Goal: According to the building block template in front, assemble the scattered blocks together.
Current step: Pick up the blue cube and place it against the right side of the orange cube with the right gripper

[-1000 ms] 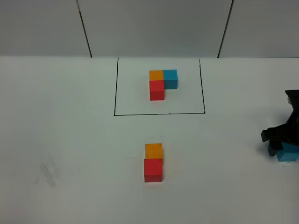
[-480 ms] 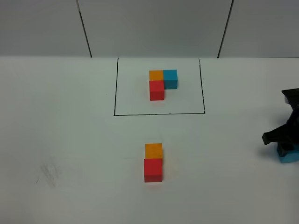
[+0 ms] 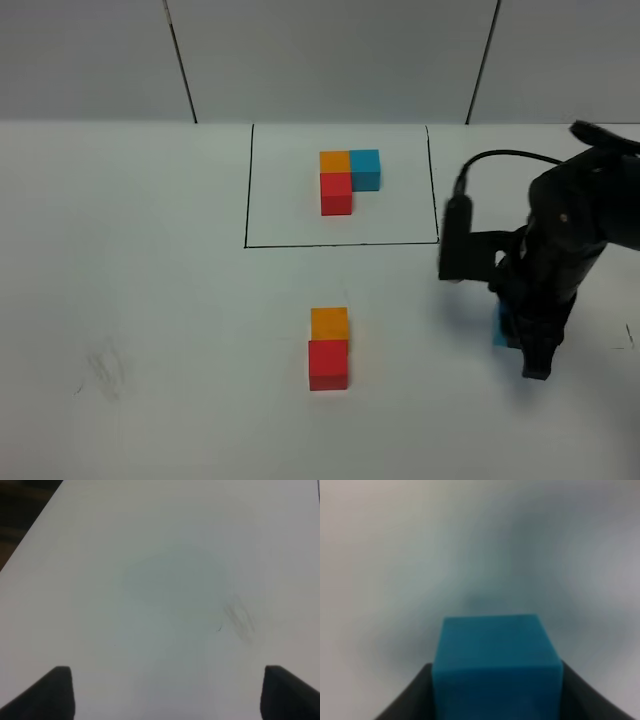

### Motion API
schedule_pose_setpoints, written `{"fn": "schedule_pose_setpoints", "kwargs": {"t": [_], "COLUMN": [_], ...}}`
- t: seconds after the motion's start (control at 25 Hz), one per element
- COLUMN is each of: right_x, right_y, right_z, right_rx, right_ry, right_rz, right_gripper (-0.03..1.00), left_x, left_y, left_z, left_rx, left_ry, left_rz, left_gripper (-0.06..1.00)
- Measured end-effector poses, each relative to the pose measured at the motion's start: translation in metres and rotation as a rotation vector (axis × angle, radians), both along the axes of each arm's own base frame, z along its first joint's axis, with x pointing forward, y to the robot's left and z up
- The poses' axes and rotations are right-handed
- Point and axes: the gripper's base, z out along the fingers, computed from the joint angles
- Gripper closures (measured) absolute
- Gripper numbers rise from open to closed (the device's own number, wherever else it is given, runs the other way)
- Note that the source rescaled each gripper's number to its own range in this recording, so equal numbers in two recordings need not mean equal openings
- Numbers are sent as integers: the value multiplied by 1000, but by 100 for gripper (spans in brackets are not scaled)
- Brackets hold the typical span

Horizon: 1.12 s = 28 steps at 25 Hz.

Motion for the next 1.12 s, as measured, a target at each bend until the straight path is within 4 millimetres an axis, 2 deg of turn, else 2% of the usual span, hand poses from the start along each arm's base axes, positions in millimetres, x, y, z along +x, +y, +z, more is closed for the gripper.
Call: {"fn": "schedule_pose_setpoints", "kwargs": {"t": [0.12,0.28,0.64,0.88,1.12], "right_x": [-2,7,30,43,44], "right_y": [22,46,72,83,92], "right_z": [7,15,10,4,-3], "right_rx": [-13,-5,65,109,124], "right_ry": [-26,-60,59,54,36], "right_rz": [175,272,211,149,144], "right_gripper": [50,50,50,50,50], "left_x": [0,0,0,0,0], "left_y": [0,0,0,0,0], "left_z": [0,0,0,0,0], "left_rx": [0,0,0,0,-1], "left_ry": [0,0,0,0,0], "left_rz": [0,0,0,0,0], "left_gripper": [12,12,12,12,12]}}
